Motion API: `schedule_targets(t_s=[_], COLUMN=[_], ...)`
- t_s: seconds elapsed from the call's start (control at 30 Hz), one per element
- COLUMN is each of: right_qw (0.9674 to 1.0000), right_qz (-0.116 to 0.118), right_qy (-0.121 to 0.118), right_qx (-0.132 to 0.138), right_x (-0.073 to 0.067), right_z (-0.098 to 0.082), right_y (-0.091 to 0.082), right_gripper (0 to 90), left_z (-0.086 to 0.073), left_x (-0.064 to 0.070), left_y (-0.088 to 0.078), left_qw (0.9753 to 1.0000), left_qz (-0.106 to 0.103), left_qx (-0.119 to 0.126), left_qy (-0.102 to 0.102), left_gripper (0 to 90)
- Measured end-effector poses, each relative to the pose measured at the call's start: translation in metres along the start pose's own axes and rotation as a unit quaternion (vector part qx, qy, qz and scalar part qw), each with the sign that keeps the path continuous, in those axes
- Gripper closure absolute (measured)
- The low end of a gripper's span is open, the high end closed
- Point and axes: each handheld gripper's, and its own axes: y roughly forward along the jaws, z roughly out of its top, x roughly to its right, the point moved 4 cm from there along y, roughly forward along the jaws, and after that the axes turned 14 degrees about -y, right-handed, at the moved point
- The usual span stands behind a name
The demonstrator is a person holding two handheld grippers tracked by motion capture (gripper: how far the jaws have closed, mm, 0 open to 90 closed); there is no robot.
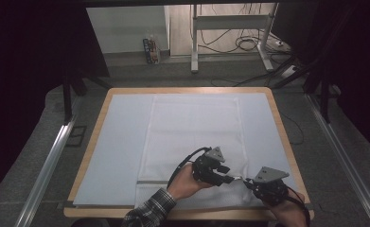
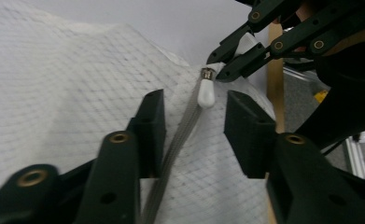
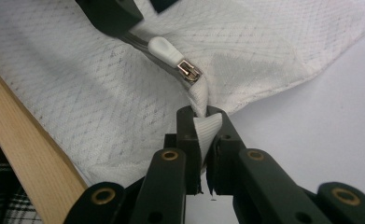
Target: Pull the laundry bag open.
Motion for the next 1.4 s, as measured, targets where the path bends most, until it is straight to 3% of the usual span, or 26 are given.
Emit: schedule_targets(t_s=[0.2, 0.23, 0.47, 0.63, 0.73, 0.87, 1.13, 1.4], right_qw=[0.9997, 0.9996, 0.9989, 0.9987, 0.9986, 0.9985, 0.9983, 0.9985], right_qz=[-0.015, -0.016, -0.027, -0.029, -0.029, -0.03, -0.032, -0.029], right_qy=[-0.02, -0.022, -0.038, -0.042, -0.043, -0.045, -0.047, -0.045], right_qx=[-0.003, -0.003, -0.003, -0.004, -0.004, -0.006, -0.009, -0.008], right_x=[-0.001, -0.001, -0.002, -0.003, -0.003, -0.003, -0.003, -0.003], right_z=[0.002, 0.002, 0.003, 0.004, 0.004, 0.003, 0.003, 0.003], right_y=[-0.001, -0.001, -0.001, -0.001, -0.001, -0.001, 0.0, 0.0], right_gripper=[84.0, 84.0, 84.0, 83.9, 83.9, 83.8, 83.7, 83.2], left_z=[-0.002, -0.002, -0.002, 0.0, 0.001, 0.002, 0.004, 0.003], left_x=[0.003, 0.001, 0.002, 0.001, 0.003, 0.001, 0.001, 0.003], left_y=[0.006, 0.006, 0.01, 0.011, 0.014, 0.016, 0.019, 0.018], left_qw=[0.9998, 0.9998, 0.9992, 0.9986, 0.997, 0.9956, 0.994, 0.9947], left_qz=[-0.018, -0.017, -0.033, -0.041, -0.053, -0.061, -0.061, -0.058], left_qx=[-0.005, -0.014, -0.018, -0.016, -0.004, -0.009, -0.017, -0.019], left_qy=[-0.01, -0.002, -0.014, -0.027, -0.056, -0.071, -0.089, -0.083], left_gripper=[71.3, 72.4, 73.2, 74.1, 75.3, 76.6, 82.8, 85.6])
